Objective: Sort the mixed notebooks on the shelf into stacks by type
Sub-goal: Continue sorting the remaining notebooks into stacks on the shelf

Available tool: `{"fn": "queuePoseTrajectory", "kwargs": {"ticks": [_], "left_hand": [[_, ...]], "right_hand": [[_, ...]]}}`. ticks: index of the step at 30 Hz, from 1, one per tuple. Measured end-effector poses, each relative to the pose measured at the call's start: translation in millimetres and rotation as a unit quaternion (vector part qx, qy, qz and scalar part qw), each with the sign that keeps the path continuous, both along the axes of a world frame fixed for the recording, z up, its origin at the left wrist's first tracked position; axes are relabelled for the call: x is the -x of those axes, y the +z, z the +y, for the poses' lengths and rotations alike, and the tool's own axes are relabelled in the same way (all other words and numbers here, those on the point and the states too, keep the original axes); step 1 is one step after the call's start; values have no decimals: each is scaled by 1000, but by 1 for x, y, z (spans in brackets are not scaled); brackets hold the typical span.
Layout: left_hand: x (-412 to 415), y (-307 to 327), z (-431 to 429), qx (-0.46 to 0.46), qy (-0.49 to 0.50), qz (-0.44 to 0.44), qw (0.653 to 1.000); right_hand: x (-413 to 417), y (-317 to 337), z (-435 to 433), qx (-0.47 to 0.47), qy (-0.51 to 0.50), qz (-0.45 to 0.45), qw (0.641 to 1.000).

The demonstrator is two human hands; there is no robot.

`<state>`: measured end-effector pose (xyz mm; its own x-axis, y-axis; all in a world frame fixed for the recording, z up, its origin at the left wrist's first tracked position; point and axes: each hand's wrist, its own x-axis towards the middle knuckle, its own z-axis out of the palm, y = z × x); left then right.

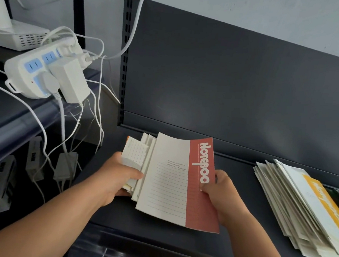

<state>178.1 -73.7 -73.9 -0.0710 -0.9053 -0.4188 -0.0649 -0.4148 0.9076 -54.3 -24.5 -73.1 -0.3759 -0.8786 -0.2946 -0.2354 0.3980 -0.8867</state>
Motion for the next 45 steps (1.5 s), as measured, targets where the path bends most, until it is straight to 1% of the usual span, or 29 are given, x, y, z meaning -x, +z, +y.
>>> {"fn": "queuePoseTrajectory", "kwargs": {"ticks": [4,6,8,10,12,14,16,19,25,28,30,32,34,36,38,41,45], "left_hand": [[2,-1,1,23,17,-9,1000],[1,-1,1,30,17,0,999],[-1,0,0,27,10,16,999],[-4,3,-2,1,2,54,999],[-9,8,-3,-46,-4,124,991],[-14,8,-3,-85,-20,195,977],[-15,6,0,-93,-53,219,970],[-11,2,3,-67,-93,182,977],[-8,0,3,-29,-61,89,994],[-8,-2,5,-10,-52,72,996],[-7,-4,6,8,-34,73,997],[-5,-7,9,15,-4,97,995],[-2,-8,12,-1,23,161,987],[0,-9,13,-12,25,213,977],[0,-9,15,-4,-3,211,977],[3,-7,17,13,-42,173,984],[6,-7,18,6,-41,156,987]], "right_hand": [[3,0,2,-7,-8,-33,999],[3,0,3,-6,-18,-67,998],[2,1,4,-4,-23,-82,996],[1,1,5,1,-26,-83,996],[1,0,6,4,-31,-79,996],[0,0,6,7,-38,-79,996],[-1,-1,5,9,-42,-71,997],[-1,-1,5,5,-40,-47,998],[2,-3,6,0,-41,-27,999],[1,-3,7,-3,-44,-23,999],[1,-4,8,-4,-46,-24,999],[0,-5,11,-5,-48,-20,999],[-1,-5,13,-7,-51,-13,999],[-2,-6,14,-5,-55,-11,998],[-4,-6,14,1,-61,-18,998],[-6,-4,16,9,-66,-26,997],[-9,-3,20,10,-65,-24,998]]}}
